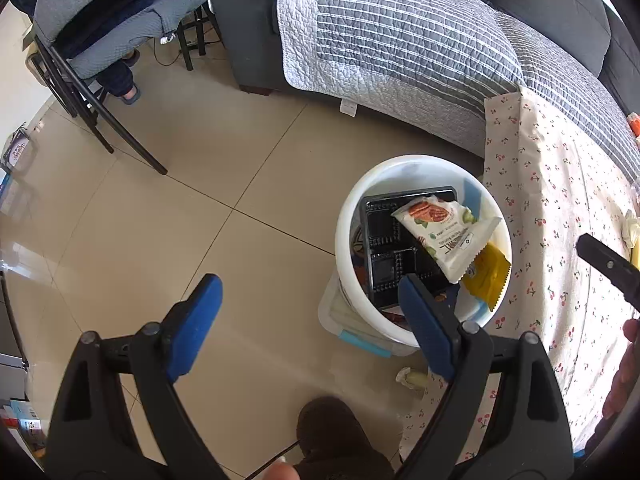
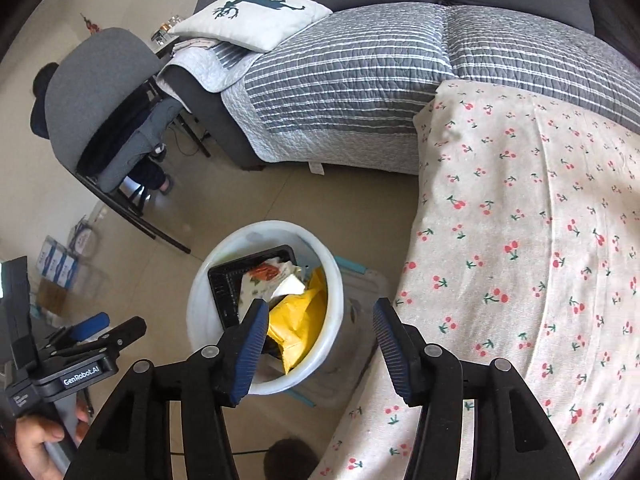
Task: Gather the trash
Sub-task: 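Move back to the table and grasp the yellow sponge with the right tool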
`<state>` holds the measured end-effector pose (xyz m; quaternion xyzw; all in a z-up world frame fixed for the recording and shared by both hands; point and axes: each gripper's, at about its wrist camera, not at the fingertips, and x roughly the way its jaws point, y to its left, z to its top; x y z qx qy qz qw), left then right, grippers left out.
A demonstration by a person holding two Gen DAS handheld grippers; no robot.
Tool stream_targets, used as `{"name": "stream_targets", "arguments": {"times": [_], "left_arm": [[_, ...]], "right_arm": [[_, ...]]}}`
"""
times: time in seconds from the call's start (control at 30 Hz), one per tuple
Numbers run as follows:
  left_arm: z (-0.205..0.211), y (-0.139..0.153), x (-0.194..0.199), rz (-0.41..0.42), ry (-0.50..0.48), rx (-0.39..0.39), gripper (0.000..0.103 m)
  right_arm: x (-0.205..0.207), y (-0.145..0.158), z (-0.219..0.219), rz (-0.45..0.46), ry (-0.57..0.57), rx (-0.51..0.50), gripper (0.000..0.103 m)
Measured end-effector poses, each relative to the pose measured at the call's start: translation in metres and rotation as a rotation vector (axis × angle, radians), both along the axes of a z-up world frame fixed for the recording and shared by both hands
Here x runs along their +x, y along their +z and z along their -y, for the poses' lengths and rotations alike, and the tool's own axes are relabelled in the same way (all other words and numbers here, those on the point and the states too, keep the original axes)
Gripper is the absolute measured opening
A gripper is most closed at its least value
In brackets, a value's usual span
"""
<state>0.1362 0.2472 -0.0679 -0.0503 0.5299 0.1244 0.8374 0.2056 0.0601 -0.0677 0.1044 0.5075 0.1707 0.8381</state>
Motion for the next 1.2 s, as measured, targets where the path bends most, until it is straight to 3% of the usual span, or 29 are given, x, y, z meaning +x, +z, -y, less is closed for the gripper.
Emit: {"name": "stream_targets", "arguments": {"times": [0.13,0.5,0.63,0.77,0.93,1.1,1.2], "left_arm": [[0.007,0.002,0.001,0.002,-0.009,-0.003,0.089],[0.055,0.014,0.01,0.029,-0.088,-0.009,0.09],[0.08,0.019,0.015,0.041,-0.13,0.003,0.101],[0.108,0.023,0.02,0.049,-0.172,0.024,0.102],[0.147,0.024,0.029,0.041,-0.233,0.019,0.102],[0.187,0.02,0.038,0.027,-0.293,0.004,0.102],[0.209,0.018,0.044,0.02,-0.312,-0.001,0.102]], "right_arm": [[-0.009,0.012,0.023,0.009,-0.015,-0.019,0.059],[-0.033,0.04,0.121,0.028,-0.12,-0.168,0.079],[-0.039,0.045,0.16,0.016,-0.17,-0.225,0.085],[-0.046,0.048,0.198,-0.003,-0.218,-0.291,0.093],[-0.052,0.046,0.248,-0.037,-0.289,-0.349,0.093],[-0.061,0.041,0.295,-0.025,-0.366,-0.317,0.093],[-0.056,0.027,0.316,-0.082,-0.386,-0.32,0.093]]}}
